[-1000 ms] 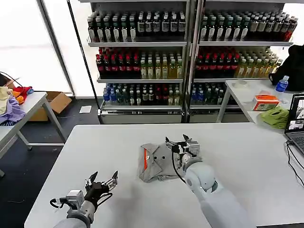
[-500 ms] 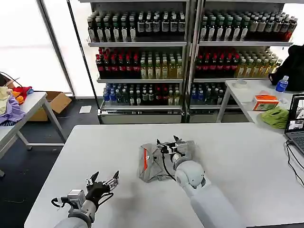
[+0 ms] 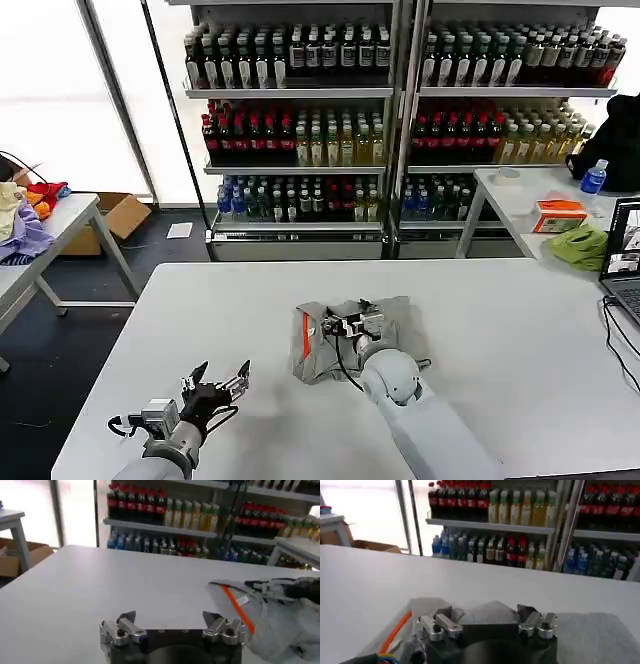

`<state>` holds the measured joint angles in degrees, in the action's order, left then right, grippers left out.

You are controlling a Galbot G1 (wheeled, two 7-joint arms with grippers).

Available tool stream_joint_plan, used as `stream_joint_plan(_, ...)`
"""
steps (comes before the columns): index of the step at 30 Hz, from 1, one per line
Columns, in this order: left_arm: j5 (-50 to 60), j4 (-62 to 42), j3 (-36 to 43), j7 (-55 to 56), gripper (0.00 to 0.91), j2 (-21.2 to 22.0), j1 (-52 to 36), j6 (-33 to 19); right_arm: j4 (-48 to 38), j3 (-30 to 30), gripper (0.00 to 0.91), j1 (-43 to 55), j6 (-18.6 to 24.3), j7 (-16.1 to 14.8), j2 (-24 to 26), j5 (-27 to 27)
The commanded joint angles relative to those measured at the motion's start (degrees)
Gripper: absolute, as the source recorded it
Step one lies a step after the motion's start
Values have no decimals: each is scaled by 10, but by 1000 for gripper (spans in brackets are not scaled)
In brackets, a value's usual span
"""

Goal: Fold and organize the clothes.

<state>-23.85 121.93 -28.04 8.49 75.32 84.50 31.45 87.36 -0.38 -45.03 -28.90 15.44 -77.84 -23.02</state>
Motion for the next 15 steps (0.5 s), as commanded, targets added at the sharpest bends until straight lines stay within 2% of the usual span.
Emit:
stream_joint_plan(1, -1, 1, 0, -1, 907, -1, 2, 0, -22, -2, 907, -1, 2, -2, -7, 9)
stream_joint_plan(12, -2, 9, -7, -1, 907, -1, 7, 0, -21, -1, 907, 4, 2, 7, -14, 5)
stream_joint_plan(15, -3, 13, -12, -1, 907, -1, 11, 0, 27, 8, 907, -1, 12, 12, -6, 17)
